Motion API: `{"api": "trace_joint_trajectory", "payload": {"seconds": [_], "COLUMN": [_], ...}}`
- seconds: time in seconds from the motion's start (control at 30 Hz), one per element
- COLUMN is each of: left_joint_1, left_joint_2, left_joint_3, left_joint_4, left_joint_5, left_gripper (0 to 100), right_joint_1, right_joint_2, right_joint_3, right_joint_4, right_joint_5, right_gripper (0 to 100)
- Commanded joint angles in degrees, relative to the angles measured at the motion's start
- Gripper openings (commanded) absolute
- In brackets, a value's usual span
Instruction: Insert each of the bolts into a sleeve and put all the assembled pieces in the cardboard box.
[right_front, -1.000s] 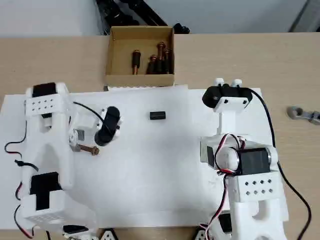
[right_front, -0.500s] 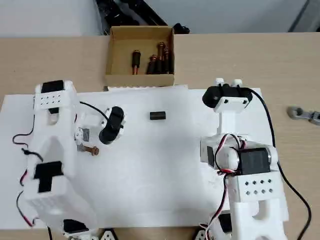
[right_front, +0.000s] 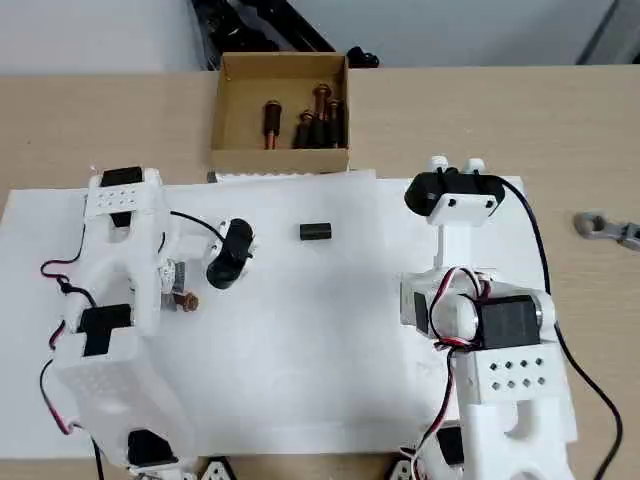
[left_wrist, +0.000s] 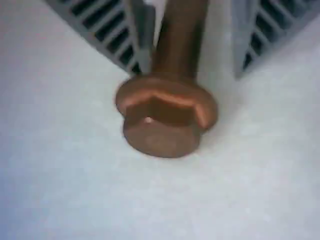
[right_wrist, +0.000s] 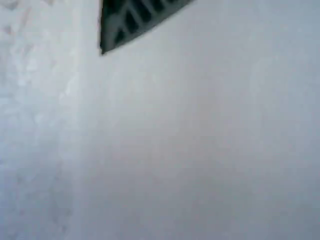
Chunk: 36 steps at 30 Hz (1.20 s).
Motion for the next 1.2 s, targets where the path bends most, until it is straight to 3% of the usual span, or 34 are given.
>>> {"api": "trace_joint_trajectory", "payload": {"seconds": [0.0,0.33,0.63,0.8,0.9,1.17], "left_joint_1": [1.67,1.76,-0.7,-0.44,-0.53,-0.88], "left_joint_2": [1.23,-0.35,-22.68,-34.46,-41.49,-60.92], "left_joint_3": [-0.22,-0.84,0.04,4.53,7.34,8.92], "left_joint_4": [-0.79,6.33,7.47,7.47,7.47,7.12], "left_joint_5": [1.41,1.67,2.2,7.21,12.57,43.87], "left_gripper": [3,0,0,0,0,0], "right_joint_1": [0.57,0.31,0.22,0.22,0.22,-2.77], "right_joint_2": [-0.92,-1.01,-0.57,0.66,5.67,29.85], "right_joint_3": [-0.18,-0.18,-0.35,-0.26,-1.23,-18.37], "right_joint_4": [-0.4,-0.66,-0.4,-1.45,-3.38,-11.03], "right_joint_5": [-0.44,-0.53,-0.62,-3.34,-3.78,-8.97], "right_gripper": [23.4,23.4,23.4,23.4,23.4,23.4]}}
